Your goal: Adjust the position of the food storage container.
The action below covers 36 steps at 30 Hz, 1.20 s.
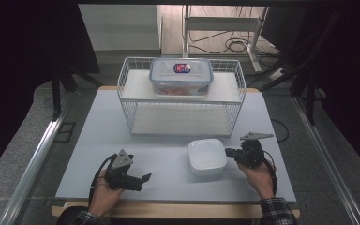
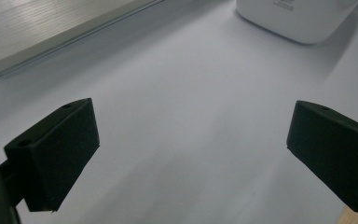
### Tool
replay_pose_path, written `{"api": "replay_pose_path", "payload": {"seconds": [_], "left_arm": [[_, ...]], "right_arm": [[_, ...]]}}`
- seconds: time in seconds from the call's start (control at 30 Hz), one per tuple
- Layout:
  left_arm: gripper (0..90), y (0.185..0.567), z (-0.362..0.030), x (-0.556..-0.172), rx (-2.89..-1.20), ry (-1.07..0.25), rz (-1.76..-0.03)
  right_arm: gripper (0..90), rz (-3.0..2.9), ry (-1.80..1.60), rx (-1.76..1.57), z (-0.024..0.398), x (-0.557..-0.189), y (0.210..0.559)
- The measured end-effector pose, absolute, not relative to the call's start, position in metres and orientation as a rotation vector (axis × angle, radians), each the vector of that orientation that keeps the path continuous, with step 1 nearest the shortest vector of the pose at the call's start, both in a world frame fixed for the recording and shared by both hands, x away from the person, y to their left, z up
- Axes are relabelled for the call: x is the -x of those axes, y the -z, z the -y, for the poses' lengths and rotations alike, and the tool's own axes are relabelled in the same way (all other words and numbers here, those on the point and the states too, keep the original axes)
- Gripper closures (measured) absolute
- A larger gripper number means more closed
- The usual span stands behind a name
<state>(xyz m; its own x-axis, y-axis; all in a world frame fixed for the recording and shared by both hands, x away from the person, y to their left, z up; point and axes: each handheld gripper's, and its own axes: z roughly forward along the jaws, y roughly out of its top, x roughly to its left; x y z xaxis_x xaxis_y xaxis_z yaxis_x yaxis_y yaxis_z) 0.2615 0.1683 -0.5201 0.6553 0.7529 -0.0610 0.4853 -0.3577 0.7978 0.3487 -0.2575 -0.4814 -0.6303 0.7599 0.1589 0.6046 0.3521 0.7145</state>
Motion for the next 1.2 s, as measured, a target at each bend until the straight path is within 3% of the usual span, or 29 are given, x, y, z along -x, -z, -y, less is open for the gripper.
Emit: {"api": "replay_pose_path", "payload": {"seconds": [0.93, 1.1, 1.2], "left_arm": [[2.1, 0.521, -0.169, -0.262, -2.030, -0.400, -0.963], [2.1, 0.520, -0.170, -0.262, -2.029, -0.390, -0.967], [2.2, 0.520, -0.172, -0.262, -2.019, -0.379, -0.980]], "right_arm": [[88.7, -2.518, -1.157, -1.074, 0.195, -0.329, 0.486], [84.6, -2.504, -1.143, -1.068, 0.197, -0.328, 0.484], [75.9, -2.475, -1.149, -1.070, 0.202, -0.326, 0.481]]}}
